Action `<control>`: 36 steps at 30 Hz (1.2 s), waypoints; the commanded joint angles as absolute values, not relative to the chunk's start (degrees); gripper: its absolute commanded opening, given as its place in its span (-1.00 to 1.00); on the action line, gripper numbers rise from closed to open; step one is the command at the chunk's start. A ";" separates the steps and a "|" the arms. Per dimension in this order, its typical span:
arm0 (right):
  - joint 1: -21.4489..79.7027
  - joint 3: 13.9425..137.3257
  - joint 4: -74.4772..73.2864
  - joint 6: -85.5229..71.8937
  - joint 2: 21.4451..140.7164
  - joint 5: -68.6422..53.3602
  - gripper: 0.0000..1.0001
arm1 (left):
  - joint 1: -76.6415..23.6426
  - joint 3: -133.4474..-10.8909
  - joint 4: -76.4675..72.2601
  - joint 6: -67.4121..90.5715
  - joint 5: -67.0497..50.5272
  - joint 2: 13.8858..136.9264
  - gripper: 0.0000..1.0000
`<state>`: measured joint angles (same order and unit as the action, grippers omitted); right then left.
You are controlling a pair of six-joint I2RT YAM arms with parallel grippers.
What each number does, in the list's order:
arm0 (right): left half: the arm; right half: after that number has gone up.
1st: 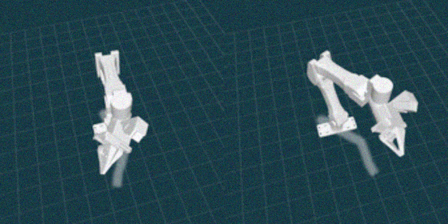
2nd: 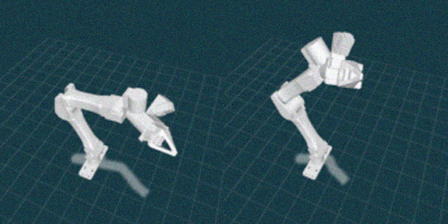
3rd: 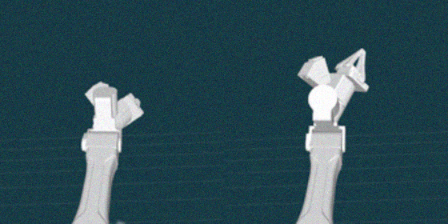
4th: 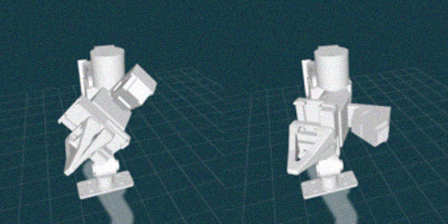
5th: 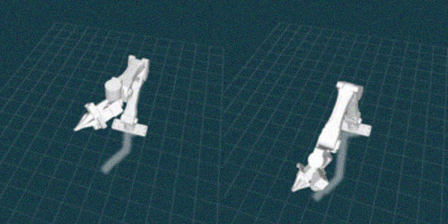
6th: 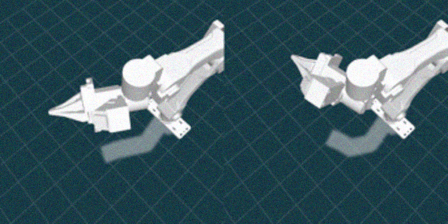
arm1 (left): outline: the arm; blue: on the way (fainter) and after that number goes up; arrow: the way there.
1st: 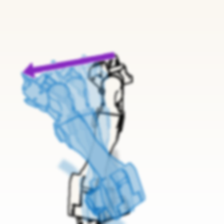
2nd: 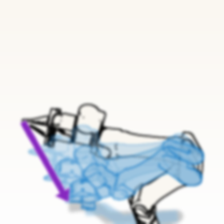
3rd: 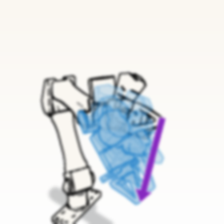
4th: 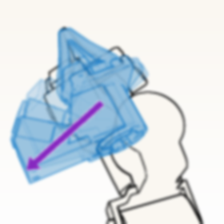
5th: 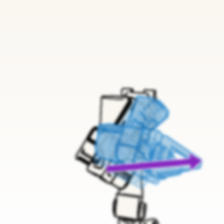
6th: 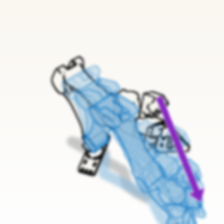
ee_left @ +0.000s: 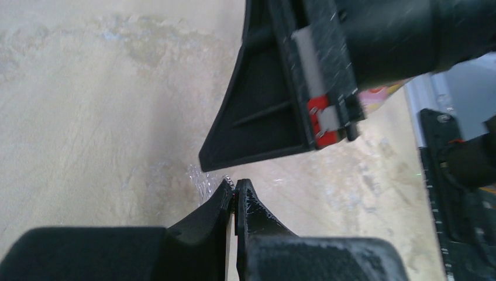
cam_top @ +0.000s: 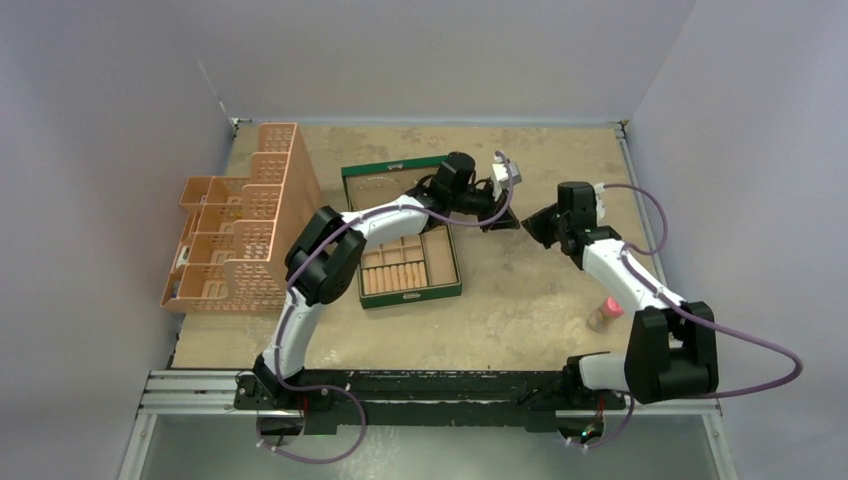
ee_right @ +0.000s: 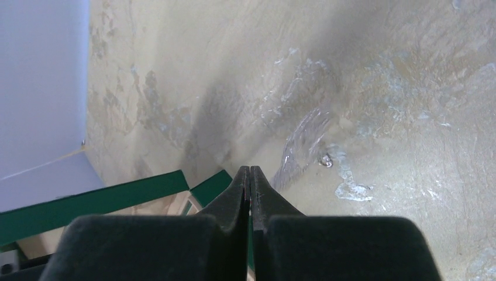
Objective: Organize the mixed jewelry
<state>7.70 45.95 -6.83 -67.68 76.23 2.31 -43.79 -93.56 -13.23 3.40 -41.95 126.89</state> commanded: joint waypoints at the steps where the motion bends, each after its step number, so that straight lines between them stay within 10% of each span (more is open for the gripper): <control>1: 7.37 49.02 -4.24 -62.39 72.44 1.02 -1.00 | -42.76 -99.77 -1.99 7.45 -48.20 121.91 -1.00; 12: 7.30 52.26 -4.06 -50.40 67.94 -5.37 -1.00 | -40.60 -102.57 14.07 21.98 -50.98 113.80 -1.00; 22: 7.39 48.70 11.11 -30.04 62.56 -20.49 -0.21 | -39.18 -102.17 21.90 31.35 -49.87 106.09 -1.00; 36: 14.92 34.49 35.41 -14.59 49.71 -35.46 0.12 | -34.72 -105.71 36.25 13.99 -55.01 102.46 -1.00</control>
